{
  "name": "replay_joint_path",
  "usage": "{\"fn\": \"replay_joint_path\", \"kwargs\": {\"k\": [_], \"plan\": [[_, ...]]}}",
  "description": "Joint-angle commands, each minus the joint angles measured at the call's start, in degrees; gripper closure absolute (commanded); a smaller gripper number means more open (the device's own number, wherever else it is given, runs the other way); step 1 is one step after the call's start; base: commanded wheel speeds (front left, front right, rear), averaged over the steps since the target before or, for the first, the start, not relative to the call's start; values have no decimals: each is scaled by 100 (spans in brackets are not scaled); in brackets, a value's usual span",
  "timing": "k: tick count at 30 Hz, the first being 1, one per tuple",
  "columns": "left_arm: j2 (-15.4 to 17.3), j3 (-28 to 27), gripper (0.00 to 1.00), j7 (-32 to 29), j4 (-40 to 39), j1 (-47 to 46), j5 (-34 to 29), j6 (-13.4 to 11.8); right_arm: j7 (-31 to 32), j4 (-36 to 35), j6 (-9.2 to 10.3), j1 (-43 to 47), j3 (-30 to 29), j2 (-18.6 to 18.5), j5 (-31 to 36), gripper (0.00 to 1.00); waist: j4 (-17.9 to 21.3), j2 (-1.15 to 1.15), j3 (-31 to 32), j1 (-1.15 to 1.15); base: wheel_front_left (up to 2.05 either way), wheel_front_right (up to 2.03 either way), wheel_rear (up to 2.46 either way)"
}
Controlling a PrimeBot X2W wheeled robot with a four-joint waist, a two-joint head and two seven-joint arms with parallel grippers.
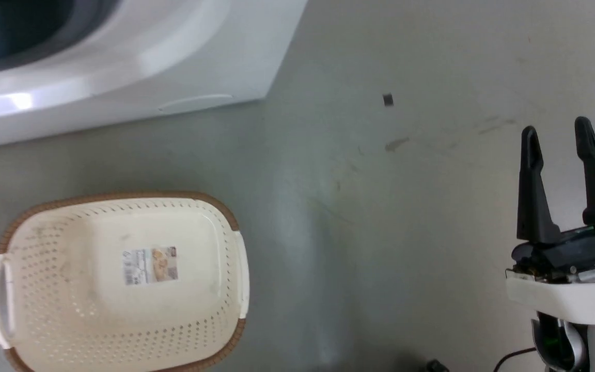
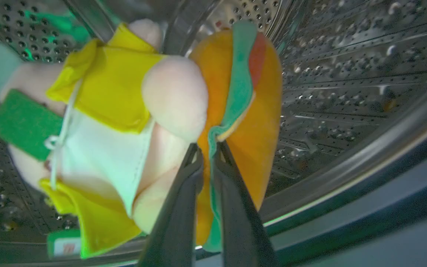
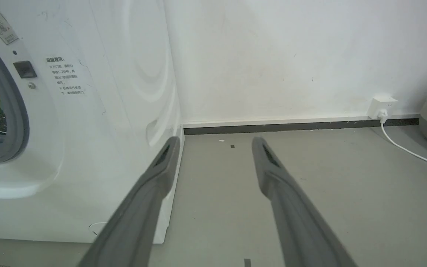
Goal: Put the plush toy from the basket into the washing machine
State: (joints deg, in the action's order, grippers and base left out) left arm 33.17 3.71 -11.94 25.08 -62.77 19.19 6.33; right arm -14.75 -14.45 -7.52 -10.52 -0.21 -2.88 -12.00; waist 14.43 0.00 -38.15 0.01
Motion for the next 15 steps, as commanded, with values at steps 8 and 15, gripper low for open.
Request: {"fn": "replay_joint_path", "kwargs": {"k": [8,15], "plan": [[132,285,100,-503,1052,-1592,-199,31,-25,-90,3,-351,151,1,-203,0,330,0,-729,-1,0,0,0],[211,537,100,-984,1940,-2196,-404,-31,-25,-36,3,-498,276,1,-262,0,384,0,-969,-1,0,0,0]]}}
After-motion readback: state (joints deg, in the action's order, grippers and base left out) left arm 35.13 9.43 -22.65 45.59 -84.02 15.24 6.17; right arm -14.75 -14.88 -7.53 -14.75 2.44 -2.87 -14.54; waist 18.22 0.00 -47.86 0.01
